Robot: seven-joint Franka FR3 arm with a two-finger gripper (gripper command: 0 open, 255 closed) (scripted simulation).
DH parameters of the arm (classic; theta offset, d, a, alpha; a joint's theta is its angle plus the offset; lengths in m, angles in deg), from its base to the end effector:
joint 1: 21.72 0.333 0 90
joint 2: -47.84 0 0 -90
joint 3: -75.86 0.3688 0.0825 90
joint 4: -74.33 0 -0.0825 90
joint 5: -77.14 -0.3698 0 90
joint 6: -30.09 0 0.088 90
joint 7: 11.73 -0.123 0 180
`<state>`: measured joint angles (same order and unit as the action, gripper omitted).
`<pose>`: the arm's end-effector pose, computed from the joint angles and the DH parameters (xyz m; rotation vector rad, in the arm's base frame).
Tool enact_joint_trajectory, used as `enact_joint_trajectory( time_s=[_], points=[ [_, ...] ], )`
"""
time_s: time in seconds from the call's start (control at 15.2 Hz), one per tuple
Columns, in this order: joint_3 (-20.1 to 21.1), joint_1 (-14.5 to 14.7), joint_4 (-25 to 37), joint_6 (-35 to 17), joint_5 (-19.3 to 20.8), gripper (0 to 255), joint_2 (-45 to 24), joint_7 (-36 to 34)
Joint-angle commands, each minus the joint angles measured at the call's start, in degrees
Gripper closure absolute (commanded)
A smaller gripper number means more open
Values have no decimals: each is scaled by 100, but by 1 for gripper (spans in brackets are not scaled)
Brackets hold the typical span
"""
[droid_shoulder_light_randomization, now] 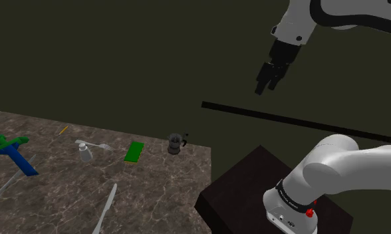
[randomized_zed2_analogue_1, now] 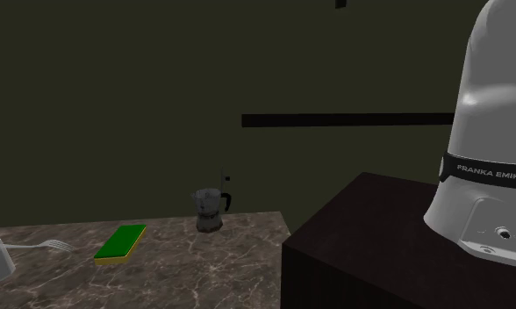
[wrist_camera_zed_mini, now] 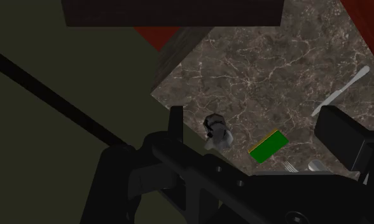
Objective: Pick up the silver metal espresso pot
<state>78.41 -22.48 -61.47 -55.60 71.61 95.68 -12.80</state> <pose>0.2314 0.0255 0.6108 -3.0783 -0.0040 0.0635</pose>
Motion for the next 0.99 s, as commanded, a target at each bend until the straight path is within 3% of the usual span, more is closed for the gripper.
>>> enact_joint_trajectory(
  time_s=[0.0, 0.46, 0.92],
  points=[
    [0, 0, 0, 0, 0, 0, 0, 0],
    [378, 48, -513, -1427, -53, 0, -872, -160],
    [749, 41, -622, -2823, 28, 0, -2130, -394]
  ],
)
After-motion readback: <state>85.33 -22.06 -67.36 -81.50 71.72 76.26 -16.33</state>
